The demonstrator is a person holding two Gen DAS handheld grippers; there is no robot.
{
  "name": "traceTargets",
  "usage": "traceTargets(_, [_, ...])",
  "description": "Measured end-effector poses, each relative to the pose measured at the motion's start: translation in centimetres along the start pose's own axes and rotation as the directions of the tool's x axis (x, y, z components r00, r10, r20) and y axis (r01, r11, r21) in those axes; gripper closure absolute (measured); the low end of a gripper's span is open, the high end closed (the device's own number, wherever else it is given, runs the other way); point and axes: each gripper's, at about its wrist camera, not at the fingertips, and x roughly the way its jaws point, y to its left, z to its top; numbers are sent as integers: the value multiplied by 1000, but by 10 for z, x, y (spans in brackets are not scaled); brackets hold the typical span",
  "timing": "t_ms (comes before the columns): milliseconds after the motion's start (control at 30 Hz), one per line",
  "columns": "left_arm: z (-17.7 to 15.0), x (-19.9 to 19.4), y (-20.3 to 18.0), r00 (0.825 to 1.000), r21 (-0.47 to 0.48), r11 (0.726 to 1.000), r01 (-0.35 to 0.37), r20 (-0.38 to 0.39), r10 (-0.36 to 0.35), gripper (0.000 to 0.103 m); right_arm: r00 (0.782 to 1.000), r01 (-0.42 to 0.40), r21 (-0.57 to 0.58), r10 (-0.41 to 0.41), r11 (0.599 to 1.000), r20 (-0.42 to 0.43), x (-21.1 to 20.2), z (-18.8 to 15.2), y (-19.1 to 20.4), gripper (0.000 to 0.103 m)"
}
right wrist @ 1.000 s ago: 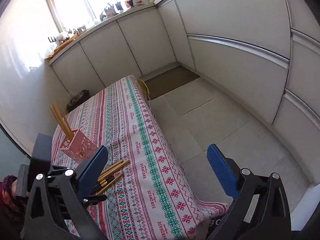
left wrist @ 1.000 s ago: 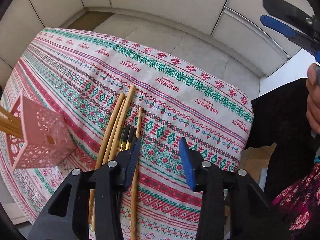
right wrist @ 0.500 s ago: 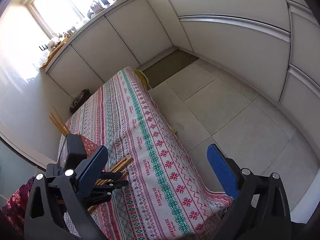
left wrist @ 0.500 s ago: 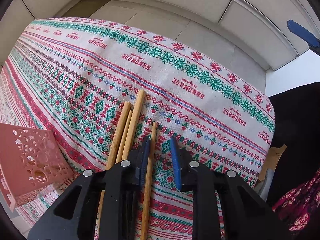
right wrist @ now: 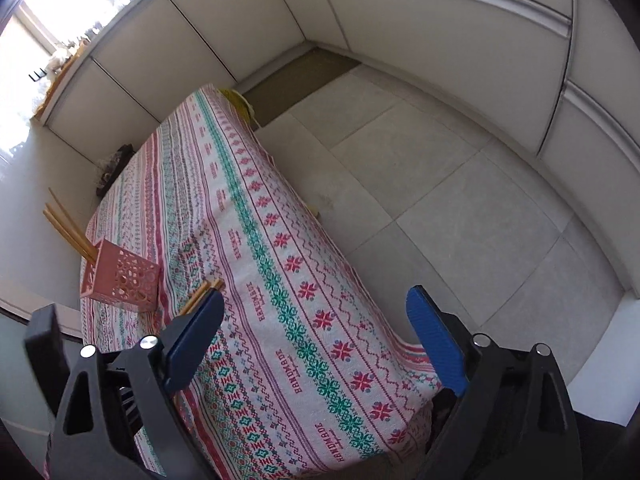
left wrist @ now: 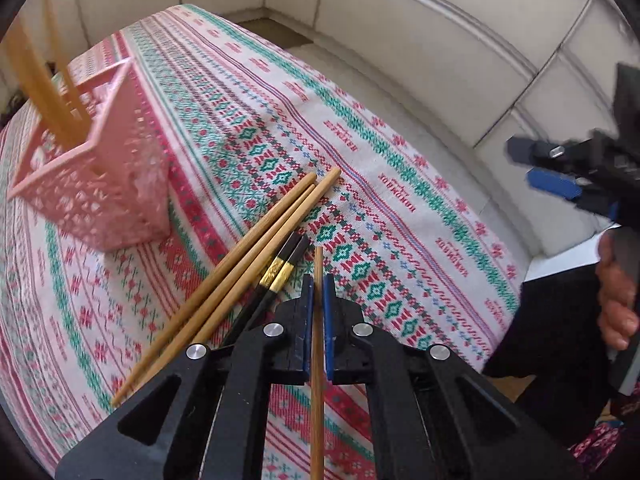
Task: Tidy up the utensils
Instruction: 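Lift the chopstick with the left tool while the right tool grasps another wooden chopstick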
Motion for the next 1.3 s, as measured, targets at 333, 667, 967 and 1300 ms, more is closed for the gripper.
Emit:
traceTargets(333, [-49,-147,13,892,-38,984,177,428,-144,99,957,47,188,10,981,-291,80,-8,78,90])
traceTargets(667, [-54,-204,17,793,36,974,226,574,-205,99,963,126,229,-63,965,-264,101,0,110,92])
traceTargets(967, [-63,-218,19,766,29,977,211,616,-184,99,965,141,204,-88,969,-249,113,4,120,91])
traceTargets(1300, [-68,-228,17,755,16,986,163,641,-135,99,991,13,66,-4,998,-132,77,5,105,92])
